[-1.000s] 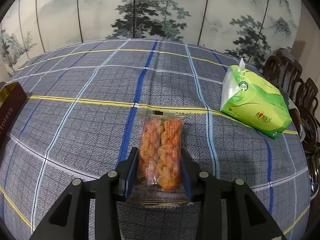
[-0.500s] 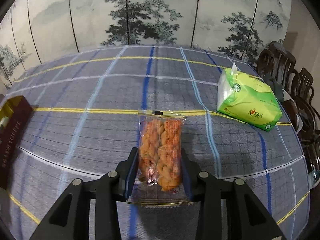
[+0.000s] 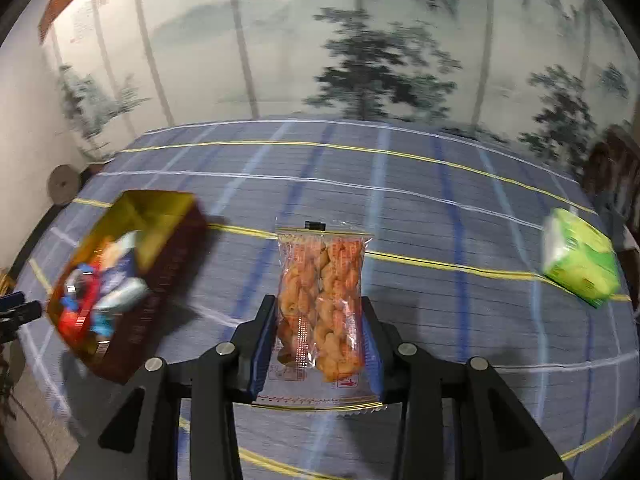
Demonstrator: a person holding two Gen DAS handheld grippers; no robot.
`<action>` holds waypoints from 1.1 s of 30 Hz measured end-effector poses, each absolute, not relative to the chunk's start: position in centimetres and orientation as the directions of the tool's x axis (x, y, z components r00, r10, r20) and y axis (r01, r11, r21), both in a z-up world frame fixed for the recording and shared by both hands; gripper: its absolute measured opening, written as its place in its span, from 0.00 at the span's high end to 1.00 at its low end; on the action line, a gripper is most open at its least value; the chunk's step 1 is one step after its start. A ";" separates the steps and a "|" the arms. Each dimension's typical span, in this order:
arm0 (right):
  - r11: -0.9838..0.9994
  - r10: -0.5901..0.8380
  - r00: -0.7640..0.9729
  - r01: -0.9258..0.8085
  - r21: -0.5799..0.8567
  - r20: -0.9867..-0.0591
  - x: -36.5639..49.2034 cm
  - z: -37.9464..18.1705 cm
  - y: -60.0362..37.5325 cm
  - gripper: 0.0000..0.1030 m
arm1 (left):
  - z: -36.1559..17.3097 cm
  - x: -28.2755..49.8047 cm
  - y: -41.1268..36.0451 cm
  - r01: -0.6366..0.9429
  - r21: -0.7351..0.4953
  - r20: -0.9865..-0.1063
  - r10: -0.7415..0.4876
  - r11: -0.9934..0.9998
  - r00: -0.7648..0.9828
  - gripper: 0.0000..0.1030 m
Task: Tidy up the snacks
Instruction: 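Carry the twisted-dough bag into the gold tin and open the right gripper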
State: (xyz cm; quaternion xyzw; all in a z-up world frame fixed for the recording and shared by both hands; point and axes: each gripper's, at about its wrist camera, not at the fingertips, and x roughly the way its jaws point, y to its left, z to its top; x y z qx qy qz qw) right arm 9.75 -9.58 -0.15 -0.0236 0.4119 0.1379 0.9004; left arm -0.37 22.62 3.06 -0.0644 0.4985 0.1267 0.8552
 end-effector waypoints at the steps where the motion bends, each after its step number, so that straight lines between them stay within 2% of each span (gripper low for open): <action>1: 0.954 0.246 0.618 -0.291 0.073 -0.746 9.6 0.0 -8.4 0.62 | 3.1 -0.6 22.9 -0.289 0.012 -0.870 0.152 0.957 0.469 0.33; 13: 0.876 0.369 0.540 -0.474 0.089 -0.757 8.1 0.4 3.0 0.62 | 2.8 -2.9 26.3 -0.374 0.010 -0.872 0.191 0.927 0.450 0.33; 25: 0.827 0.414 0.462 -0.550 0.113 -0.785 5.9 -1.0 9.4 0.62 | 2.3 -3.9 27.5 -0.409 0.050 -0.882 0.232 0.911 0.409 0.33; 33: 0.830 0.400 0.475 -0.551 0.090 -0.784 6.4 -1.6 10.6 0.62 | 2.1 -4.1 27.9 -0.425 0.046 -0.888 0.232 0.904 0.398 0.33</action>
